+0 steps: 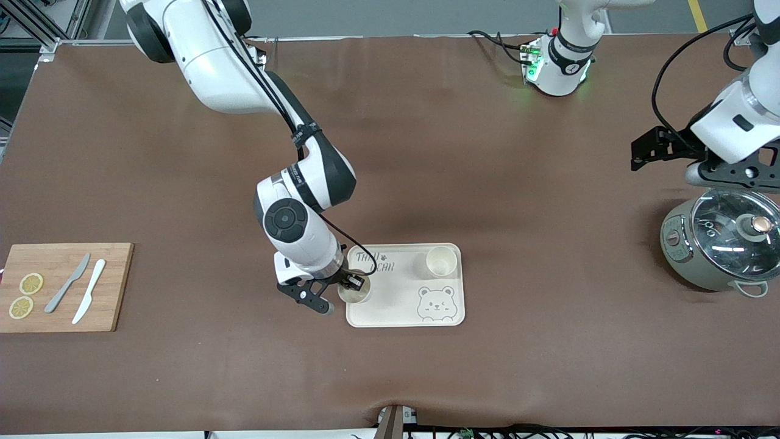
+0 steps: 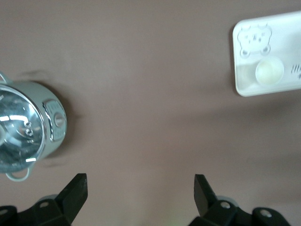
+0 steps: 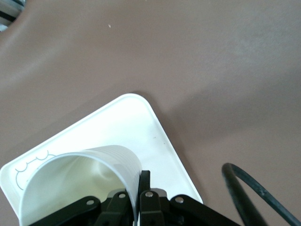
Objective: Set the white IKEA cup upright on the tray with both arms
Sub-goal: 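Carry the second white cup with the right gripper over the tray, then lower the cup upright onto the tray and open the right gripper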
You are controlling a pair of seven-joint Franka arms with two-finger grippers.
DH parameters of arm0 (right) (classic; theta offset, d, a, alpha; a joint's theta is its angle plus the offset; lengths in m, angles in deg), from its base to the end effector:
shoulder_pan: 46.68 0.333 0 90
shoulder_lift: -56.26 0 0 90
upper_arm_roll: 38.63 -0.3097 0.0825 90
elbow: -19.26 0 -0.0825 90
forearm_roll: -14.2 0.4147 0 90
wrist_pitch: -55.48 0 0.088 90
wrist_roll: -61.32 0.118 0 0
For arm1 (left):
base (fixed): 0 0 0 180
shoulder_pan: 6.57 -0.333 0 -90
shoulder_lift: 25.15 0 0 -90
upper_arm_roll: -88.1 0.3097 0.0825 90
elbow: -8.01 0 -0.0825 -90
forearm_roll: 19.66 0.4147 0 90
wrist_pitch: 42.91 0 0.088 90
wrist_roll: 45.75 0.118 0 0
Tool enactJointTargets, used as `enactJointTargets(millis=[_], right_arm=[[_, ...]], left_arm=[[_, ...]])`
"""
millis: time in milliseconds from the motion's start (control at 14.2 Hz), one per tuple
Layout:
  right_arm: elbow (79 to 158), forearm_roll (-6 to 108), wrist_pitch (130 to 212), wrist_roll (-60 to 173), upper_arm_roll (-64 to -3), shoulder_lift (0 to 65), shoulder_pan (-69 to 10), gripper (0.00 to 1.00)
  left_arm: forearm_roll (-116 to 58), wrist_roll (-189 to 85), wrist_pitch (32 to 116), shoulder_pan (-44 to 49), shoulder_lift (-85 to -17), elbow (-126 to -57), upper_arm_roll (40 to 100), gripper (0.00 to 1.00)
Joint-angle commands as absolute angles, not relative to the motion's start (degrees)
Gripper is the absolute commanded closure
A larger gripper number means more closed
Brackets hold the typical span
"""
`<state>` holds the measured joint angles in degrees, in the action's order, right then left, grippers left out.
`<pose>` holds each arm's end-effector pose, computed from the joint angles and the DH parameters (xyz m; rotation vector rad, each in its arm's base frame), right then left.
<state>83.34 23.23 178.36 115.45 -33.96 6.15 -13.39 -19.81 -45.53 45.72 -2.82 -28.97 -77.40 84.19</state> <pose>0.6954 0.4111 0.2718 -2.8916 0.7178 -0.0951 0.5980 -0.0794 0.6058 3.1277 -0.2153 -0.0169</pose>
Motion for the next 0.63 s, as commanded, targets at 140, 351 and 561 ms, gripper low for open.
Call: enactJointTargets(millis=[140,351,561], right_arm=[[81.49,23.08,180.02,117.57,-33.01,3.26,-10.65,1.00],[81.93,21.76,183.70,118.88,-33.01,1.42,-9.42,1.00],[82.11,17.72,184.24,120.82,-33.01,0.89,-8.80,1.00]], left_arm=[[-20.97,-44.70,48.76,-2.87,-27.35,-78.65,85.29,0.00],[-21.24,-44.52,48.94,-2.96,-27.53,-78.65,85.73,0.00],[-20.98,-44.35,49.64,-2.96,-27.79,-78.74,85.99,0.00]])
